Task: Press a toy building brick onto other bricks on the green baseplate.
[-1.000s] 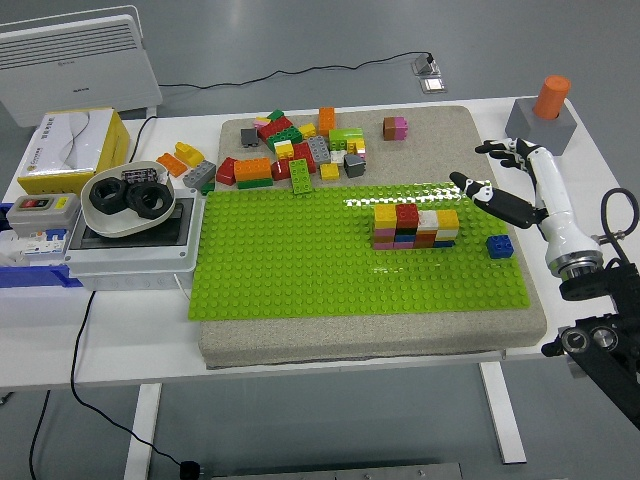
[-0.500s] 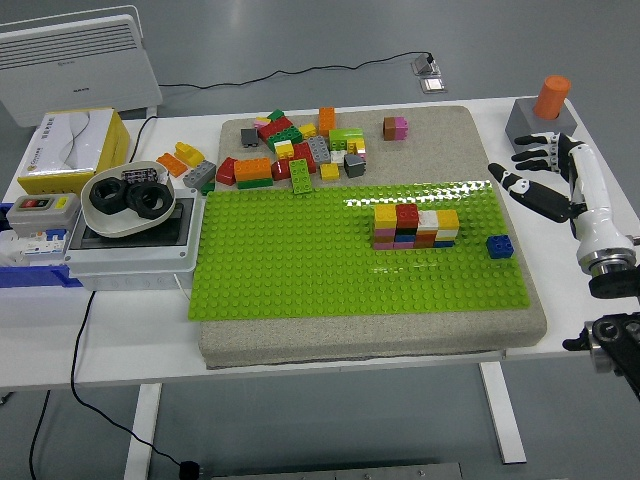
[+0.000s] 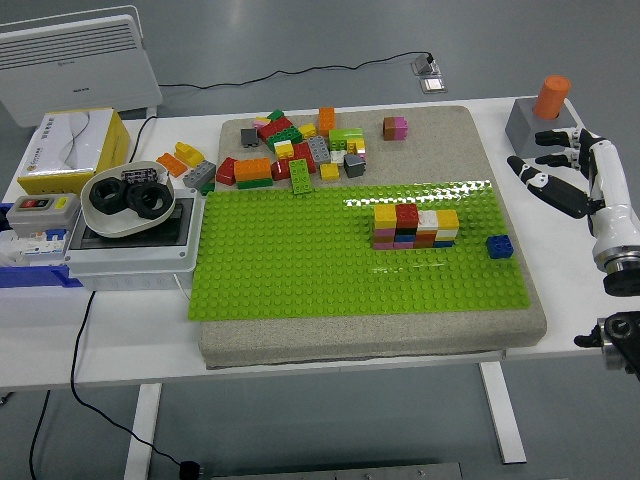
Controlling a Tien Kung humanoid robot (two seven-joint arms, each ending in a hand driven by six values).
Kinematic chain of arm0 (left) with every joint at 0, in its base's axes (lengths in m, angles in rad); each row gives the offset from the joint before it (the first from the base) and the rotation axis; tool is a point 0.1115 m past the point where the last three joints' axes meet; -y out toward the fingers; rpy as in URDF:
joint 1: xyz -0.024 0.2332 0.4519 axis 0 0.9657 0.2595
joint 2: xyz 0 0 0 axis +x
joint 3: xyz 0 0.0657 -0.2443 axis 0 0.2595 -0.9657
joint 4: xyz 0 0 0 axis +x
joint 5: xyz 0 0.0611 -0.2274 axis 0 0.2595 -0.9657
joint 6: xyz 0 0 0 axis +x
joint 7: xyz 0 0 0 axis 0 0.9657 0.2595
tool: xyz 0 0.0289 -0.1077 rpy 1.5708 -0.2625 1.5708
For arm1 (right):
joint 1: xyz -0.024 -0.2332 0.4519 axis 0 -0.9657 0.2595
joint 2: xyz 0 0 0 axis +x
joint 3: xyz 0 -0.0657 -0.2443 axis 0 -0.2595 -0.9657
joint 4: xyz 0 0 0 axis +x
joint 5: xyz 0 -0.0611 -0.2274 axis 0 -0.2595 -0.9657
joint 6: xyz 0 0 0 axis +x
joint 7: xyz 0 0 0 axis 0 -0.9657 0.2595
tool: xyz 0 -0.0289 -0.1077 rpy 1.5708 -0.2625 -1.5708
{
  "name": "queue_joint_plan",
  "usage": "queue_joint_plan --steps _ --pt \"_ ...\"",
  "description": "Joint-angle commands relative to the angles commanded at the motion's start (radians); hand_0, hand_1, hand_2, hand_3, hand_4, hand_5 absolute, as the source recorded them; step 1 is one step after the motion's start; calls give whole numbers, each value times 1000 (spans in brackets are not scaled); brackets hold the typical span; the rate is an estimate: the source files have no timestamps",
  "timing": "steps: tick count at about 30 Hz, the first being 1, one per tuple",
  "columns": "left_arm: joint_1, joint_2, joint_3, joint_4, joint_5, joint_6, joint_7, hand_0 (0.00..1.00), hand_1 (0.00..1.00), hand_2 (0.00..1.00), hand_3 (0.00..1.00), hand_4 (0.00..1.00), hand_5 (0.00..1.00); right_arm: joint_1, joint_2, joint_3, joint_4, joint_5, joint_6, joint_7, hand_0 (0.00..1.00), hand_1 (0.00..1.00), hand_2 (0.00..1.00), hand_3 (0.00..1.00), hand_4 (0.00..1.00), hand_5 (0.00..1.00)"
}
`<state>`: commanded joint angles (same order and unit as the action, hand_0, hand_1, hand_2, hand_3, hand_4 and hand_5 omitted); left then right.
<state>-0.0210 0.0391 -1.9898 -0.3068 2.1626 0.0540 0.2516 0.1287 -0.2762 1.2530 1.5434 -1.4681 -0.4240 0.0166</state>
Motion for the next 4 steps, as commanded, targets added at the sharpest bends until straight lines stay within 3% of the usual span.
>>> queue_joint_plan --steps 4 --pt "-4 3 -12 6 17 -4 3 762 700 642 452 577 472 11 0 -13 -4 -8 2 -7 628 566 650 575 909 294"
